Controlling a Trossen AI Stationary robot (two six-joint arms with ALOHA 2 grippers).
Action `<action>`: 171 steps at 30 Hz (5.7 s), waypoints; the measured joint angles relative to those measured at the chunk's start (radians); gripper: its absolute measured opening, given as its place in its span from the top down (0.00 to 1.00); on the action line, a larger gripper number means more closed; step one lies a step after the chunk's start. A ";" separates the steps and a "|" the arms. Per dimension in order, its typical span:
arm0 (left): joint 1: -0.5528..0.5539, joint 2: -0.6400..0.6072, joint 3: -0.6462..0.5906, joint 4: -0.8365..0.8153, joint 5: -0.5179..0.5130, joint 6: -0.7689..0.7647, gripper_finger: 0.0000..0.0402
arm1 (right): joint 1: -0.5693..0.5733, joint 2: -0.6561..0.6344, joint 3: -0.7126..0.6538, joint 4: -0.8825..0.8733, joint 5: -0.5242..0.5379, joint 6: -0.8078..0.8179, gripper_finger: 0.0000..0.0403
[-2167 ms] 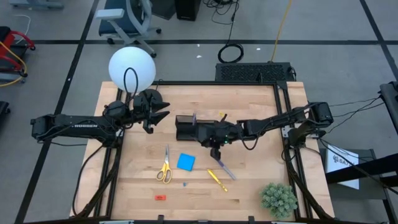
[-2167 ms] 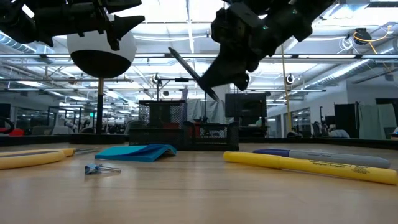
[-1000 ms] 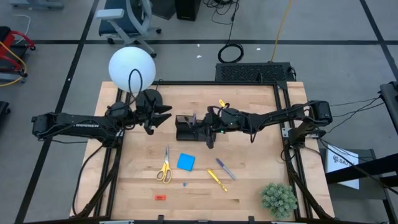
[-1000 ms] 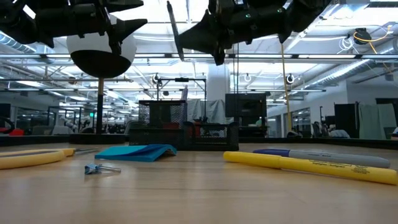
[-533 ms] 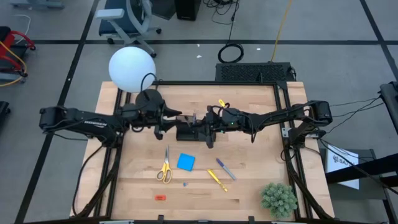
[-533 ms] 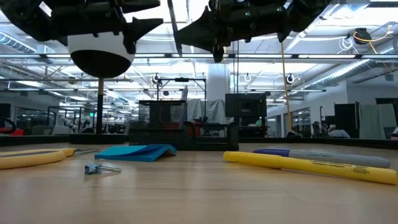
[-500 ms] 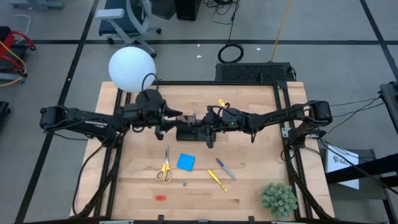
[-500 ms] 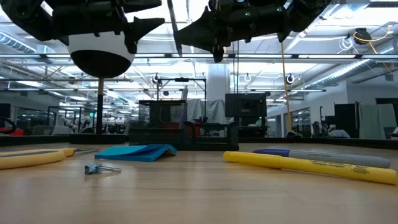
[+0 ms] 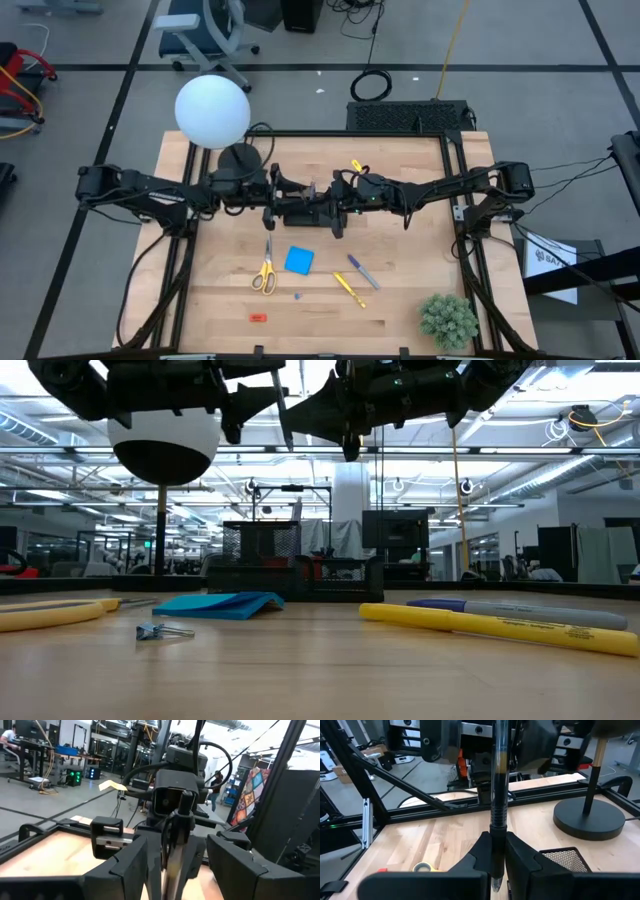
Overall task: Pick and place office supplies into organizer
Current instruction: Put the black pen into the black mesh desk organizer, then put the blue pen into the black mesh desk organizer
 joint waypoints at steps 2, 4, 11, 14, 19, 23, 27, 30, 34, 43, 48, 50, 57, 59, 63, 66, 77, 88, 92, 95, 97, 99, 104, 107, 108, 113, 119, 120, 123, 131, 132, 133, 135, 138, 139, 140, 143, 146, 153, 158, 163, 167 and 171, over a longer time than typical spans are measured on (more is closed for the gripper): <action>0.000 0.012 0.014 -0.001 0.002 0.007 0.48 | 0.000 0.000 0.000 0.000 0.000 0.000 0.95; 0.000 0.020 0.026 0.002 0.003 0.017 0.48 | 0.000 0.000 0.000 0.000 -0.001 0.001 0.95; 0.000 0.022 0.031 -0.003 0.007 0.043 0.61 | 0.007 0.000 0.000 -0.002 -0.003 0.007 0.95; 0.000 0.022 0.031 -0.014 0.007 0.043 0.75 | 0.009 0.000 0.000 -0.001 -0.003 0.003 0.95; 0.001 0.022 0.031 -0.031 0.009 0.045 0.88 | 0.010 0.000 0.000 -0.003 -0.003 0.008 0.95; 0.000 0.022 0.031 -0.033 0.009 0.053 0.88 | 0.012 0.000 0.000 -0.003 -0.002 0.008 0.92; 0.000 0.022 0.031 -0.040 0.011 0.064 0.88 | 0.013 0.000 0.000 -0.009 -0.001 0.007 0.83; 0.000 0.022 0.031 -0.042 0.026 0.073 0.88 | 0.013 0.000 0.000 -0.015 -0.001 0.007 0.78; 0.001 0.022 0.031 -0.057 0.026 0.082 0.88 | 0.013 0.000 0.000 -0.014 -0.001 0.004 0.74; 0.008 0.014 0.031 -0.151 0.011 0.167 0.88 | 0.012 0.000 0.000 -0.019 0.000 0.005 0.73; 0.034 -0.009 0.030 -0.247 -0.028 0.188 0.88 | 0.012 0.000 0.000 -0.061 0.000 0.006 0.74; 0.046 -0.019 0.029 -0.262 -0.029 0.205 0.88 | 0.012 0.000 0.000 -0.076 0.000 0.007 0.74; 0.089 -0.044 0.030 -0.314 -0.032 0.255 0.88 | 0.022 0.000 0.000 -0.083 0.001 0.007 0.74; 0.102 -0.047 0.029 -0.324 -0.037 0.261 0.88 | 0.031 -0.006 -0.002 -0.083 0.001 0.008 0.74; 0.130 -0.047 0.030 -0.344 -0.046 0.274 0.88 | 0.048 -0.027 -0.036 -0.048 0.002 0.021 0.74; 0.148 -0.048 0.030 -0.344 -0.046 0.280 0.88 | 0.058 -0.047 -0.077 0.008 0.004 0.033 0.74; 0.175 0.040 0.030 -0.259 0.003 0.279 0.88 | 0.062 -0.095 -0.192 0.172 0.004 0.034 0.74; 0.172 0.249 0.030 -0.022 0.052 0.253 0.88 | 0.067 -0.095 -0.193 0.162 0.004 0.038 0.74; 0.172 0.314 0.030 0.045 0.064 0.246 0.88 | 0.067 -0.095 -0.193 0.157 0.004 0.038 0.74; 0.172 0.342 0.030 0.062 0.063 0.247 0.88 | 0.067 -0.095 -0.193 0.157 0.004 0.036 0.74; 0.172 0.345 0.029 0.037 0.058 0.248 0.88 | 0.067 -0.095 -0.193 0.156 0.004 0.036 0.74; 0.172 0.344 0.030 0.032 0.055 0.252 0.88 | 0.066 -0.095 -0.193 0.153 0.004 0.034 0.74; 0.172 0.343 0.030 0.032 0.054 0.252 0.88 | 0.066 -0.095 -0.193 0.149 0.005 0.034 0.74; 0.172 0.343 0.030 0.002 0.025 0.248 0.88 | 0.066 -0.095 -0.193 0.147 0.005 0.034 0.74; 0.172 0.343 0.030 -0.017 0.012 0.247 0.86 | 0.066 -0.095 -0.193 0.148 0.005 0.034 0.74; 0.171 0.343 0.030 -0.070 -0.009 0.209 0.64 | 0.066 -0.095 -0.193 0.148 0.005 0.034 0.74; 0.165 0.343 0.030 -0.047 -0.010 0.173 0.46 | 0.066 -0.095 -0.193 0.148 0.005 0.034 0.74; 0.163 0.343 0.030 -0.033 -0.010 0.167 0.44 | 0.066 -0.095 -0.193 0.148 0.005 0.034 0.74; 0.154 0.341 0.030 0.003 -0.009 0.146 0.41 | 0.066 -0.095 -0.193 0.148 0.005 0.034 0.74; 0.112 0.332 0.030 0.048 -0.001 0.154 0.40 | 0.066 -0.095 -0.193 0.148 0.005 0.033 0.74; 0.107 0.331 0.030 0.045 -0.001 0.154 0.40 | 0.066 -0.095 -0.193 0.148 0.005 0.033 0.74; 0.102 0.327 0.030 0.043 -0.001 0.154 0.40 | 0.066 -0.095 -0.193 0.148 0.005 0.033 0.74; 0.090 0.323 0.030 0.050 -0.001 0.155 0.39 | 0.066 -0.095 -0.193 0.148 0.003 0.032 0.74; 0.077 0.312 0.030 0.032 -0.001 0.156 0.39 | 0.067 -0.095 -0.193 0.149 0.002 0.026 0.74; 0.073 0.301 0.029 0.030 0.000 0.157 0.39 | 0.067 -0.095 -0.193 0.149 0.002 0.026 0.74; 0.070 0.293 0.030 0.040 0.000 0.157 0.39 | 0.068 -0.095 -0.193 0.150 0.001 0.026 0.74; 0.065 0.241 0.030 -0.029 -0.001 0.179 0.39 | 0.074 -0.095 -0.193 0.159 0.001 0.026 0.74; 0.064 0.162 0.030 -0.109 -0.005 0.195 0.39 | 0.084 -0.095 -0.193 0.178 -0.001 0.026 0.74; 0.045 -0.047 0.030 -0.317 -0.010 0.184 0.39 | 0.097 -0.095 -0.193 0.187 -0.001 0.008 0.74; -0.014 -0.163 0.030 -0.373 -0.163 0.222 0.39 | 0.111 -0.095 -0.193 0.208 0.000 0.008 0.74; -0.112 -0.256 0.030 -0.389 -0.428 0.279 0.39 | 0.113 -0.095 -0.193 0.239 0.000 0.008 0.74; -0.192 -0.304 0.030 -0.394 -0.619 0.323 0.39 | 0.112 -0.095 -0.193 0.232 0.001 0.022 0.74; -0.261 -0.344 0.030 -0.390 -0.808 0.360 0.39 | 0.112 -0.100 -0.192 0.210 0.006 0.042 0.74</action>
